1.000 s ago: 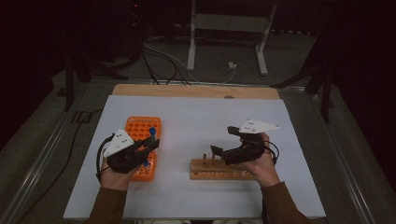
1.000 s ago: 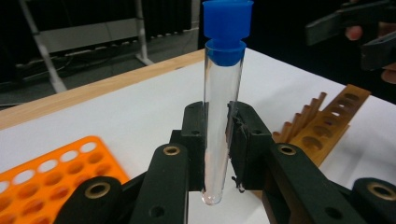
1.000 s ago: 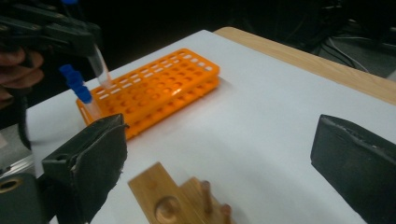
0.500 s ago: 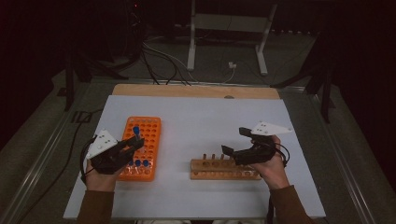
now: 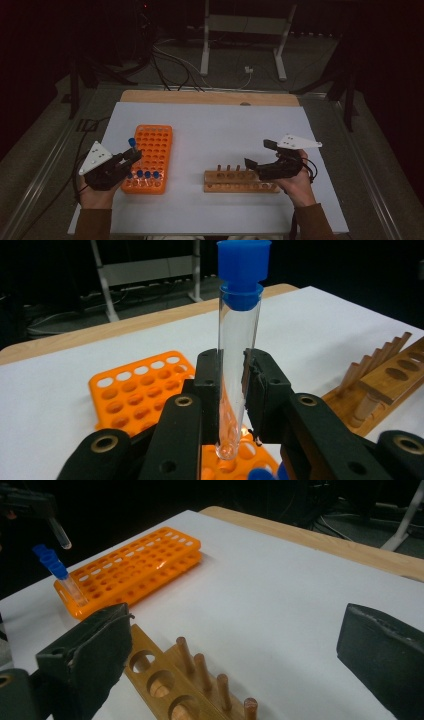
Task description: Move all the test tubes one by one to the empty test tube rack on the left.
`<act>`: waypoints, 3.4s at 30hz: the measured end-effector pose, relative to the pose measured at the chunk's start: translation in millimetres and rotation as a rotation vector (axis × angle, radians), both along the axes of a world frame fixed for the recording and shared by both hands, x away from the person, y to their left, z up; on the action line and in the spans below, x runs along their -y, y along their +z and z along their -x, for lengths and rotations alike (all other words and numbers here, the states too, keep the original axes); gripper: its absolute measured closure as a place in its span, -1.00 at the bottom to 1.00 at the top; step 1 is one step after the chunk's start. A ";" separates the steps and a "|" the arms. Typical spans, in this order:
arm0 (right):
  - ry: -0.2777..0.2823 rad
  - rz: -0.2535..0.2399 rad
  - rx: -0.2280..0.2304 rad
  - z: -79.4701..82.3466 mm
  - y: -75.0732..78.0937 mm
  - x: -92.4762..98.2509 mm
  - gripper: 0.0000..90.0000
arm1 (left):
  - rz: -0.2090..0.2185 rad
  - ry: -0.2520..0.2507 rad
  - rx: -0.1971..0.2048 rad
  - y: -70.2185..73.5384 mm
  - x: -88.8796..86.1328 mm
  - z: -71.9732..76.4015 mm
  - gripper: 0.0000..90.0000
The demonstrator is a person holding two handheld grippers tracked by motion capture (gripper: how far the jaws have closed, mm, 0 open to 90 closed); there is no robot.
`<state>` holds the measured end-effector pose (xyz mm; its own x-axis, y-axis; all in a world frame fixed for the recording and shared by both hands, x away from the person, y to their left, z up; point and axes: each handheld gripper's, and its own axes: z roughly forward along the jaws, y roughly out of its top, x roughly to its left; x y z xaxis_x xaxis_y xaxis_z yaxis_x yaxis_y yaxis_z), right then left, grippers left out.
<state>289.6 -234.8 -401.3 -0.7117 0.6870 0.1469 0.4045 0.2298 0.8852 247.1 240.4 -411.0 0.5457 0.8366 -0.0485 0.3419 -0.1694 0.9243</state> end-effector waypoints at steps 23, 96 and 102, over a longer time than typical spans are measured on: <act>-0.006 0.001 0.003 5.9 -2.3 8.1 -0.96 | -0.008 0.064 -0.066 -35.0 -38.0 20.3 0.72; -0.025 -0.032 -0.002 10.0 -13.1 21.1 -0.95 | -0.079 -0.007 -0.126 -59.1 -35.1 32.3 -0.36; -0.036 -0.032 0.003 10.6 -14.2 24.4 -0.96 | -0.027 0.013 -0.085 -46.1 -37.0 33.9 -0.63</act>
<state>279.1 -259.2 -415.5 -0.6867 0.7074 0.1671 0.4097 0.1868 0.8929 213.2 277.4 -457.2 0.5299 0.8450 -0.0716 0.4208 -0.1887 0.8873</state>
